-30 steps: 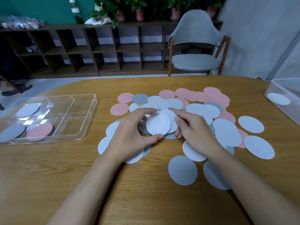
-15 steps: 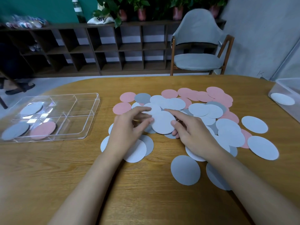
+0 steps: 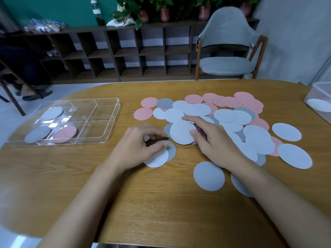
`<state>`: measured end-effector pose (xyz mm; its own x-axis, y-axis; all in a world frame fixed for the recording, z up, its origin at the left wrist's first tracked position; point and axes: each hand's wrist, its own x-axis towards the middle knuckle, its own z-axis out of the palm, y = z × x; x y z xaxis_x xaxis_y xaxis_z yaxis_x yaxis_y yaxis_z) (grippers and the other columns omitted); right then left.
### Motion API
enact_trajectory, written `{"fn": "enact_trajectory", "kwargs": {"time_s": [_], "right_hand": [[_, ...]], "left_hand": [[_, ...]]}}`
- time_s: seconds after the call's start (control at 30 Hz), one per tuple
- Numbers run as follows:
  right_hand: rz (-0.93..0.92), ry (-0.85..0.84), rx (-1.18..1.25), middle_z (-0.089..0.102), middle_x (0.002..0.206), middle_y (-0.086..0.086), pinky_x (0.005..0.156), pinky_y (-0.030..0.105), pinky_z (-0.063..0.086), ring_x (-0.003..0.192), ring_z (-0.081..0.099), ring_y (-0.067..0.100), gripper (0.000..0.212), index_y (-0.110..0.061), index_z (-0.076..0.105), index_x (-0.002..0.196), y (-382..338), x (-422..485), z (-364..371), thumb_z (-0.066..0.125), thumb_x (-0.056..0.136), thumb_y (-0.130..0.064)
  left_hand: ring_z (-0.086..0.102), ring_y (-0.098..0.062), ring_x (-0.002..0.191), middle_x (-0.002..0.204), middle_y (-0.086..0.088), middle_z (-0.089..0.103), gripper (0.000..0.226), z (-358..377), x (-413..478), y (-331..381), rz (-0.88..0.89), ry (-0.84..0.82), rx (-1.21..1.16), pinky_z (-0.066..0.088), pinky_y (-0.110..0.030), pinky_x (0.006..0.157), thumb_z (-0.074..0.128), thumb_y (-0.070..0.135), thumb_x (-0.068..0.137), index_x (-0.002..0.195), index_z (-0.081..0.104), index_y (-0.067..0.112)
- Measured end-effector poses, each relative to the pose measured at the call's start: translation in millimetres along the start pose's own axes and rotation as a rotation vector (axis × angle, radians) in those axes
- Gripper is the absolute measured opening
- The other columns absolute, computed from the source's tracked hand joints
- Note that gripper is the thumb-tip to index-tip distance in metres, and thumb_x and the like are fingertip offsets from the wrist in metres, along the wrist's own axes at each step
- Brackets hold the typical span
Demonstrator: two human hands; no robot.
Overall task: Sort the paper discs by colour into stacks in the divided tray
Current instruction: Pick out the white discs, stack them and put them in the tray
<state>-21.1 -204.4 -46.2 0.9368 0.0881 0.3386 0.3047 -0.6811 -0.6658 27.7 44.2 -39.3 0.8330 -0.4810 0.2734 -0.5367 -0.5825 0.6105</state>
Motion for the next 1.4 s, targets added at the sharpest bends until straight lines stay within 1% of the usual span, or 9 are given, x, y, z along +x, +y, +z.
{"fn": "enact_trajectory", "kwargs": {"time_s": [0.13,0.33,0.53,0.63,0.8,0.97,1.1,1.23,1.4], "right_hand": [[0.004,-0.003,0.024,0.065,0.075,-0.004,0.077,0.024,0.049,0.080,0.063,0.010,0.041,-0.038,0.056,0.142,-3.7,-1.8,1.5,0.053,0.105,-0.019],[0.018,0.008,0.050,0.065,0.075,-0.001,0.076,0.018,0.047,0.080,0.065,0.008,0.041,-0.036,0.058,0.141,-11.8,-5.5,5.2,0.054,0.105,-0.017],[0.064,0.040,0.130,0.066,0.079,-0.001,0.083,0.032,0.057,0.078,0.069,0.008,0.043,-0.042,0.059,0.140,-7.7,-2.2,7.3,0.055,0.105,-0.019],[0.070,0.037,0.171,0.070,0.077,-0.004,0.082,0.021,0.055,0.077,0.069,0.007,0.044,-0.046,0.060,0.139,-7.2,-1.5,8.6,0.053,0.106,-0.019],[0.047,0.008,0.153,0.068,0.082,-0.004,0.077,0.009,0.048,0.079,0.065,0.008,0.047,-0.048,0.060,0.136,-5.8,0.1,9.6,0.044,0.109,-0.013],[0.011,-0.020,0.116,0.068,0.087,-0.004,0.084,0.027,0.052,0.086,0.066,0.013,0.039,-0.047,0.054,0.143,-8.1,0.5,12.2,0.051,0.106,-0.033],[-0.029,0.002,-0.009,0.063,0.083,-0.014,0.081,0.020,0.046,0.086,0.061,0.008,0.043,-0.029,0.053,0.148,-6.1,2.3,17.4,0.054,0.106,-0.021],[-0.018,0.026,-0.044,0.057,0.084,-0.022,0.080,0.010,0.040,0.089,0.058,0.003,0.040,-0.023,0.055,0.147,-4.7,1.8,12.7,0.051,0.107,-0.019],[-0.002,0.036,-0.060,0.058,0.092,-0.025,0.082,0.004,0.037,0.092,0.056,-0.006,0.041,-0.023,0.054,0.148,-5.6,0.1,9.5,0.050,0.107,-0.020]], "left_hand": [[0.064,-0.003,0.103,0.109,0.025,0.073,0.037,-17.8,-14.5,-7.9,-0.018,-0.163,0.086,0.041,-0.008,0.081,0.088,0.040,0.080,0.114,0.077,0.035],[0.065,-0.004,0.095,0.103,0.014,0.073,0.046,-20.3,-12.9,-5.3,-0.043,-0.137,0.011,0.048,-0.015,0.078,0.095,0.032,0.071,0.115,0.079,0.032],[0.065,-0.010,0.078,0.082,0.007,0.073,0.016,-13.3,1.1,0.2,-0.098,-0.044,-0.274,0.051,-0.022,0.076,0.088,0.017,0.082,0.096,0.081,0.023],[0.064,-0.017,0.076,0.082,0.002,0.071,0.019,-1.2,12.2,3.2,-0.085,0.047,-0.318,0.054,-0.032,0.078,0.089,0.017,0.081,0.094,0.076,0.023],[0.067,-0.011,0.072,0.076,0.016,0.069,0.020,19.6,19.9,7.6,-0.108,0.193,-0.319,0.054,-0.022,0.068,0.088,0.020,0.083,0.086,0.068,0.023],[0.064,-0.012,0.069,0.077,0.008,0.069,0.023,26.4,15.7,6.3,-0.090,0.294,-0.359,0.051,-0.018,0.067,0.089,0.021,0.082,0.086,0.067,0.018],[0.068,-0.011,0.076,0.081,0.008,0.071,0.025,22.5,12.1,9.0,-0.050,0.296,-0.308,0.053,-0.021,0.069,0.090,0.025,0.081,0.087,0.067,0.017],[0.063,-0.009,0.096,0.098,0.020,0.067,0.027,3.6,4.3,-16.2,-0.005,0.291,0.011,0.047,-0.029,0.081,0.084,0.041,0.084,0.099,0.069,0.026],[0.059,-0.018,0.109,0.110,0.011,0.067,0.043,-4.8,-3.6,-41.5,-0.183,0.208,0.226,0.050,-0.038,0.086,0.082,0.059,0.076,0.107,0.069,0.031]]}}
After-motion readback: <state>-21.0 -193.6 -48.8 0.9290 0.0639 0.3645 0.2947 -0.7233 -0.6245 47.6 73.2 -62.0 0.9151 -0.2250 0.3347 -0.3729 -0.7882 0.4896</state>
